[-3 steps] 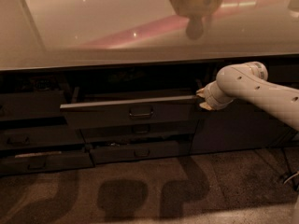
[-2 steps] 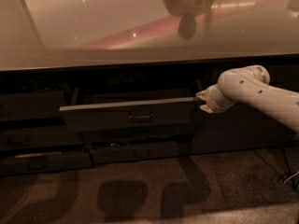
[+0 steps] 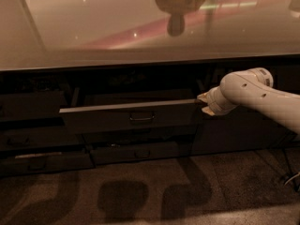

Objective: Open top drawer

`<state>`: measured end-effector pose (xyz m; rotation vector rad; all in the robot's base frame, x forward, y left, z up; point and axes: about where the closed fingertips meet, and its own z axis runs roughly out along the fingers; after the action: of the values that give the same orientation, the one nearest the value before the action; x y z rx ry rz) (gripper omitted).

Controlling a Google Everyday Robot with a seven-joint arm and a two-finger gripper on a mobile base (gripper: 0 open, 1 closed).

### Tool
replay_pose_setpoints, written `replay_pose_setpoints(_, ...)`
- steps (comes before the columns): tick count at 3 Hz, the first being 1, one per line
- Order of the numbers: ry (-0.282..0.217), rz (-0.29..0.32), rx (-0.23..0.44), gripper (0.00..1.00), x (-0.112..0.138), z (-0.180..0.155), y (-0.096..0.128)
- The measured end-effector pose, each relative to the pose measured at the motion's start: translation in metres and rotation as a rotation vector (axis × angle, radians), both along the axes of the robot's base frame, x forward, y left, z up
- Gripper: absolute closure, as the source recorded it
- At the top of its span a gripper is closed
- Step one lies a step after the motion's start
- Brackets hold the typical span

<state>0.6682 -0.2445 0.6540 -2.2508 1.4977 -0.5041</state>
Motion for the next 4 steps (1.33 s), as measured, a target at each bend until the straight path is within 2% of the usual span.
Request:
replay_pose_setpoints(1,-0.005,0.021,-0.007,1.0,-0.0083,-0.0023,0.0016)
replay_pose_setpoints(4,-0.007,0.03,-0.006,1.0,-0.0175,-0.0002,0.0008)
